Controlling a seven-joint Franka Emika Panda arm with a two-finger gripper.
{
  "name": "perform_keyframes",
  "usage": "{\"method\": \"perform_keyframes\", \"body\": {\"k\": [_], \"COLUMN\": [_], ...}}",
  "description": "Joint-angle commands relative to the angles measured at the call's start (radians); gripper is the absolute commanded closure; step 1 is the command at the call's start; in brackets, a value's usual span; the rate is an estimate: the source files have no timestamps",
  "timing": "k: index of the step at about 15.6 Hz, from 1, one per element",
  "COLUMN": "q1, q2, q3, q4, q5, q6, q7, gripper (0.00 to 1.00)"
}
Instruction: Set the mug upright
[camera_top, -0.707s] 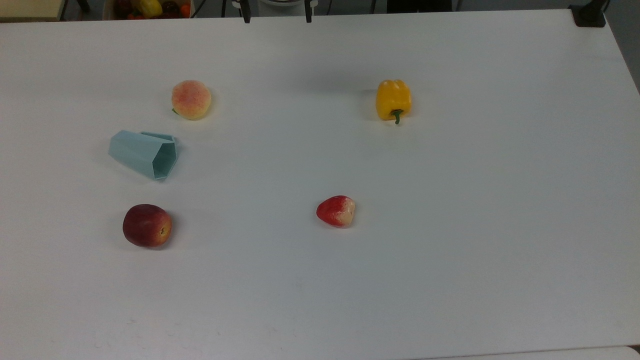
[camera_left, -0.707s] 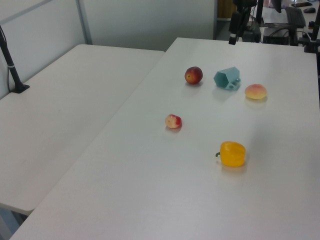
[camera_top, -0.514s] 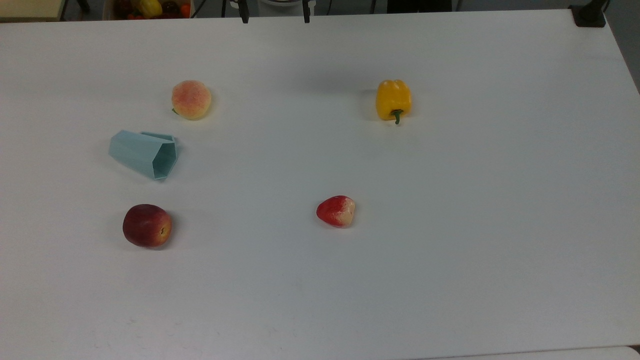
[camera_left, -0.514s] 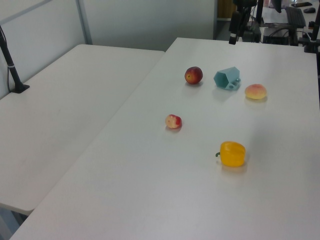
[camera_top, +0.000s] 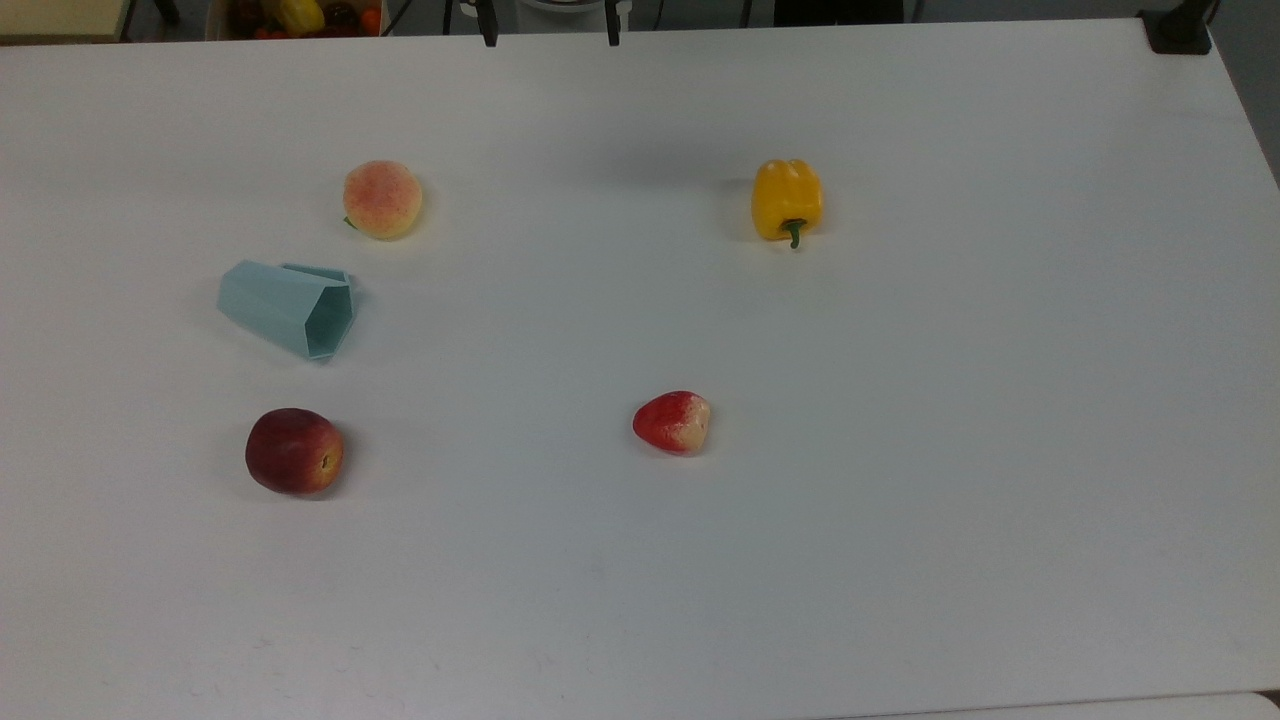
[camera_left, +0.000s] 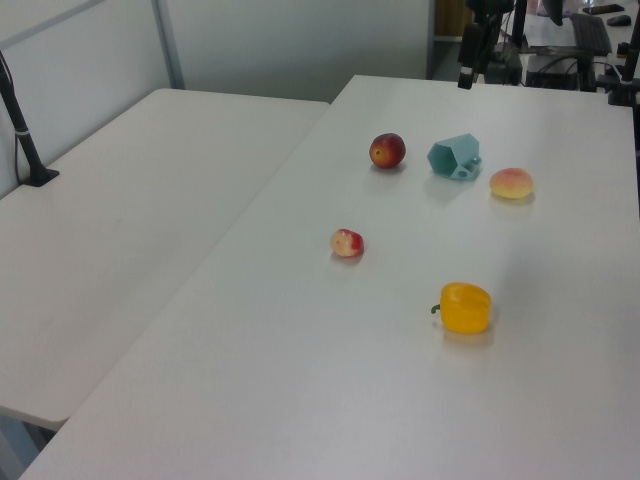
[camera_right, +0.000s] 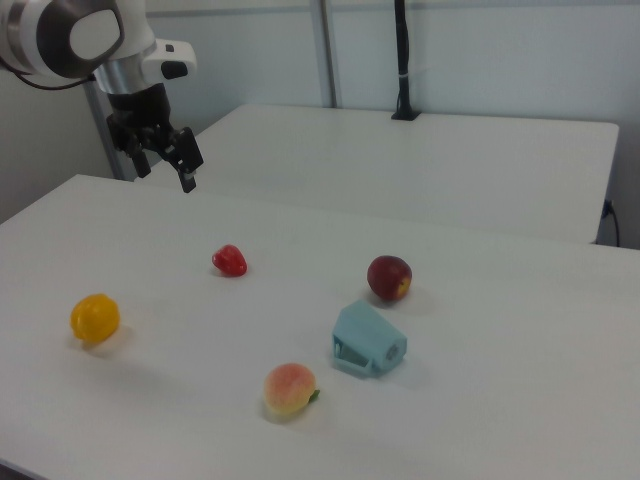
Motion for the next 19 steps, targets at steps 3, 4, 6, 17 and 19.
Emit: {"method": "perform_keyframes", "body": {"k": [3, 4, 6, 17, 19], "q1": [0.004, 0.005, 0.007, 0.050, 0.054], "q2": [-0.028, -0.034, -0.036, 0.152, 0.198], "q3": [-0.025, -0.033, -0.036, -0.093, -0.091], "q4": [-0.017, -0.017, -0.012, 0.285, 0.287], "q5": [0.010, 0.007, 0.006, -0.160, -0.230], "q6": [-0.025, -0.030, -0.038, -0.280, -0.263], "q7": [-0.028, -0.030, -0.035, 0.157, 0.192], "gripper": [0.00, 0.00, 0.00, 0.00, 0.00]}}
